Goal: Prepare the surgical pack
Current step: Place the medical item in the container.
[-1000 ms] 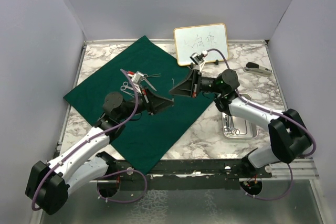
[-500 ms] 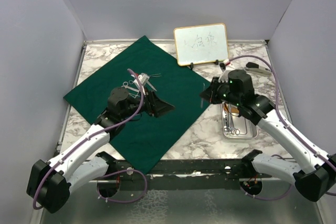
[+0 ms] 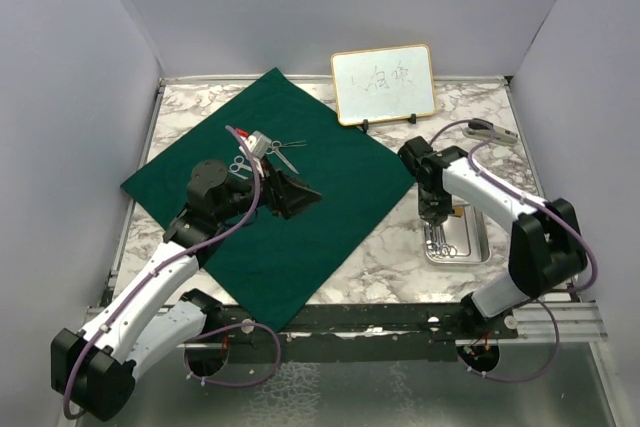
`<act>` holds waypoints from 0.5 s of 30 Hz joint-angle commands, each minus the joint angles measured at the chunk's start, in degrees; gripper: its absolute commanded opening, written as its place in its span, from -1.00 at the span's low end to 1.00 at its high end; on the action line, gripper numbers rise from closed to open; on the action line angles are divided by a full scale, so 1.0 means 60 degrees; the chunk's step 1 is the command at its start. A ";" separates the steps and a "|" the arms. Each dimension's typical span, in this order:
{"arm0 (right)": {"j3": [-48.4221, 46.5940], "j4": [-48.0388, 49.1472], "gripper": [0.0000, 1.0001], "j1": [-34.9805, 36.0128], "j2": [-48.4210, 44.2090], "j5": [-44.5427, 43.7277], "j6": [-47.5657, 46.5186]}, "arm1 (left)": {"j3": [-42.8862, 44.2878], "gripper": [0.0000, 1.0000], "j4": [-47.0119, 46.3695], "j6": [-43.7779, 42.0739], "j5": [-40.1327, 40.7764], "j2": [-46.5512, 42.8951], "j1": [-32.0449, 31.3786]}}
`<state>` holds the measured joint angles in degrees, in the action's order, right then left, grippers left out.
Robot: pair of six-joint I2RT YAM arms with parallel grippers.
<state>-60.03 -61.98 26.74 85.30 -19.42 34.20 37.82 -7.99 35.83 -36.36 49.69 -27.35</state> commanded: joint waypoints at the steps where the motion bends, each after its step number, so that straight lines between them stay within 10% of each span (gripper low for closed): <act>1: -0.0801 -0.0421 -0.98 -0.0180 0.1150 -0.1679 -0.0251 | 0.0254 0.29 0.0224 -0.0478 -0.0260 -0.0469 -0.0136; 15: -0.0477 0.0701 -0.71 -0.0846 0.2153 0.0405 -0.1531 | 0.0239 0.29 0.0849 -0.0816 0.0302 -0.0919 -0.0392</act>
<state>-63.31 -59.22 22.39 97.23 -21.43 26.41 37.82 -4.47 33.04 -36.38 44.88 -29.50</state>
